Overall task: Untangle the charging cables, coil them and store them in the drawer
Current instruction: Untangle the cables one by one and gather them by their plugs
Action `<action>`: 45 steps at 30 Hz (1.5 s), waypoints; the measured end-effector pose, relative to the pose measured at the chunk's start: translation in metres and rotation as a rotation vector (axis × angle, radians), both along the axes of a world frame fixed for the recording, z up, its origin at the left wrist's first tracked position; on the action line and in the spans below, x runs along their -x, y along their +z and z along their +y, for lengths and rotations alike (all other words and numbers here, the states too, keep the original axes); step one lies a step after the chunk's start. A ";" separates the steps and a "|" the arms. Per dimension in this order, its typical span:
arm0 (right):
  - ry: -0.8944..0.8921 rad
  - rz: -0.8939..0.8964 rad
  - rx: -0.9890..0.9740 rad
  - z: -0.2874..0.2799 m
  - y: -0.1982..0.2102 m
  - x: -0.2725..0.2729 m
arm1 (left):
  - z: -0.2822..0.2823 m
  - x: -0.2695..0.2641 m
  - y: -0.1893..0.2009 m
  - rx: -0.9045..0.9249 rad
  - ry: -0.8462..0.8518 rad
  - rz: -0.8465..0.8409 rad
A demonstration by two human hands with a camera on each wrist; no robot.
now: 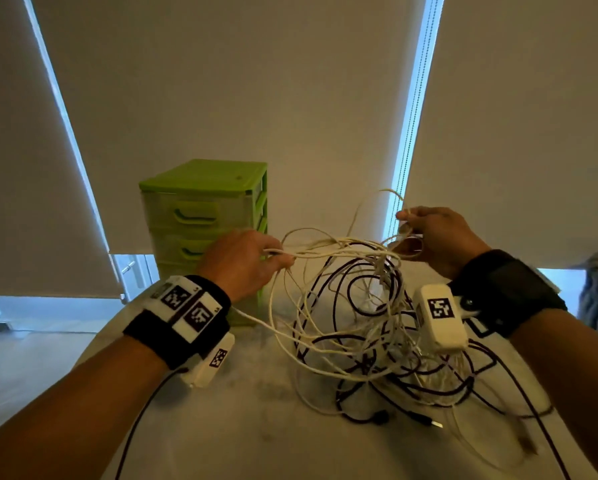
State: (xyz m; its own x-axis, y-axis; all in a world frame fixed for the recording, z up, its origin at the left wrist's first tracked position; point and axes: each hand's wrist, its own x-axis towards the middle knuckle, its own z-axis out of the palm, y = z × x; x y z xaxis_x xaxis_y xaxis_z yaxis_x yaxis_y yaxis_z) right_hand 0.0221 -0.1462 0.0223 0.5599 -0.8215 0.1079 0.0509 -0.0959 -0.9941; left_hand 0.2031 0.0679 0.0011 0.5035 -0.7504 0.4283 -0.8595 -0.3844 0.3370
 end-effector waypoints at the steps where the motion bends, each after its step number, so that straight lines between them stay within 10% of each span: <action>1: -0.085 0.002 0.013 -0.007 0.001 0.004 | 0.002 0.000 0.001 0.005 0.010 -0.022; 6: -0.369 0.146 0.122 -0.044 -0.013 0.022 | 0.015 -0.003 0.005 0.037 0.094 -0.011; 9: -0.300 0.525 0.651 -0.013 -0.019 0.013 | 0.006 -0.002 0.009 0.025 -0.003 0.129; 17: 0.152 0.427 1.352 0.069 -0.006 -0.024 | -0.008 0.005 0.030 0.114 -0.216 0.337; 25: -0.087 0.607 1.679 0.067 -0.003 -0.039 | 0.002 0.011 0.044 0.097 -0.205 0.176; 33: -0.148 0.833 1.290 0.000 -0.001 0.001 | 0.058 -0.045 0.087 0.429 -0.023 0.104; 45: 0.484 0.328 0.735 0.078 0.027 -0.011 | 0.027 0.002 0.060 0.276 -0.251 0.284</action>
State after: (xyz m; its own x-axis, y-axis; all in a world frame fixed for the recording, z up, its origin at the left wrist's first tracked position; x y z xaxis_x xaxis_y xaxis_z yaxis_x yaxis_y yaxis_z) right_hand 0.0336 -0.0686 0.0490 0.9173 -0.2797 0.2835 -0.0224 -0.7470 -0.6645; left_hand 0.2012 0.0946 0.0607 0.4469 -0.7416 0.5003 -0.7734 -0.0392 0.6327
